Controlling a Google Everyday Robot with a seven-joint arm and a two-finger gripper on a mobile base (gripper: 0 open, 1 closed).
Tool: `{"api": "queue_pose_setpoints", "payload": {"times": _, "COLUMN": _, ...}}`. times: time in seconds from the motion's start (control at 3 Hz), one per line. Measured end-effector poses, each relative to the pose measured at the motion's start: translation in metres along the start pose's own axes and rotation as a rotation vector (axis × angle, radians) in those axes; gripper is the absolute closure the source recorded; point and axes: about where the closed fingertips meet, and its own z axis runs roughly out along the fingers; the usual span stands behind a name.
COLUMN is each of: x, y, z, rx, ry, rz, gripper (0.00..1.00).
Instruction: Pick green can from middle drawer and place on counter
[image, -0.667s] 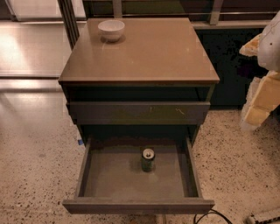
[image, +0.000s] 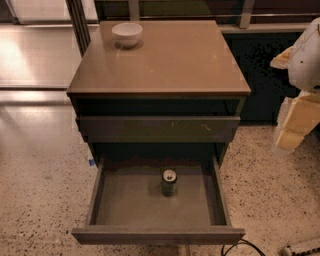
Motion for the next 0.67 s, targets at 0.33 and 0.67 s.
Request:
{"api": "queue_pose_setpoints", "payload": {"times": 0.33, "x": 0.012, "y": 0.010, "z": 0.042, "rx": -0.010, "ry": 0.042, "rz": -0.005, "gripper": 0.00}}
{"api": "queue_pose_setpoints", "payload": {"times": 0.67, "x": 0.029, "y": 0.024, "z": 0.096, "rx": -0.040, "ry": 0.028, "rz": 0.023, "gripper": 0.00}}
